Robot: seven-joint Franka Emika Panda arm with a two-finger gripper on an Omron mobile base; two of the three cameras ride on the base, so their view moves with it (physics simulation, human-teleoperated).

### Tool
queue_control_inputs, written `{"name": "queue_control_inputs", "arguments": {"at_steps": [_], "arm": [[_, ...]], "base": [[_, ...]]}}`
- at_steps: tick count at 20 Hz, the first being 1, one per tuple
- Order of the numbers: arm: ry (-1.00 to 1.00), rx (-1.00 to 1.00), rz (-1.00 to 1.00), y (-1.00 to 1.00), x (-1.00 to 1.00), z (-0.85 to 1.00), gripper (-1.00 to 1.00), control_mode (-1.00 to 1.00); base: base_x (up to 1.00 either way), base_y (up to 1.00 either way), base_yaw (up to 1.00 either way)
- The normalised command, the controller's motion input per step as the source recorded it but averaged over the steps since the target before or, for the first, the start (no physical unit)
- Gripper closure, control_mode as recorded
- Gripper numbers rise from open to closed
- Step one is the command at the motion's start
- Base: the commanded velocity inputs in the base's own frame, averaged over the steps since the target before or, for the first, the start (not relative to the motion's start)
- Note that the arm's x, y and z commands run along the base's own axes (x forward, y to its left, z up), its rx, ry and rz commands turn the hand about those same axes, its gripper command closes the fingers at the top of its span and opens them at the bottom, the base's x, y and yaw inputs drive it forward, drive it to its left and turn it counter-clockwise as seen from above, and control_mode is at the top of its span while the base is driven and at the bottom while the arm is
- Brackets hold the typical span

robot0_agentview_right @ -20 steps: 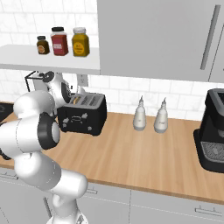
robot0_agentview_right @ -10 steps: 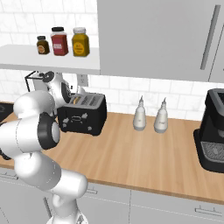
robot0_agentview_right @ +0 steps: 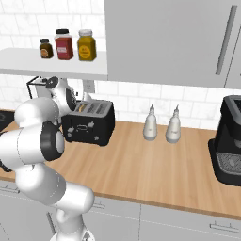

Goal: Start the toaster. Once the lever pops up, take the bread to the plate on the dining counter.

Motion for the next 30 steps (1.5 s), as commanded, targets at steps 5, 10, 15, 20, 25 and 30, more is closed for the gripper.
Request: {"name": "queue_control_inputs", "arguments": {"at_steps": [5,10,15,20,25,30], "arm": [[0.0,0.0,0.0,0.0,0.0,0.0,-1.0,-1.0],[0.0,0.0,0.0,0.0,0.0,0.0,-1.0,-1.0],[0.0,0.0,0.0,0.0,0.0,0.0,-1.0,-1.0],[0.0,0.0,0.0,0.0,0.0,0.0,-1.0,-1.0],[0.0,0.0,0.0,0.0,0.0,0.0,-1.0,-1.0],[0.0,0.0,0.0,0.0,0.0,0.0,-1.0,-1.0]], "base": [[0.0,0.0,0.0],[0.0,0.0,0.0],[0.0,0.0,0.0],[0.0,0.0,0.0],[0.0,0.0,0.0],[0.0,0.0,0.0]]}}
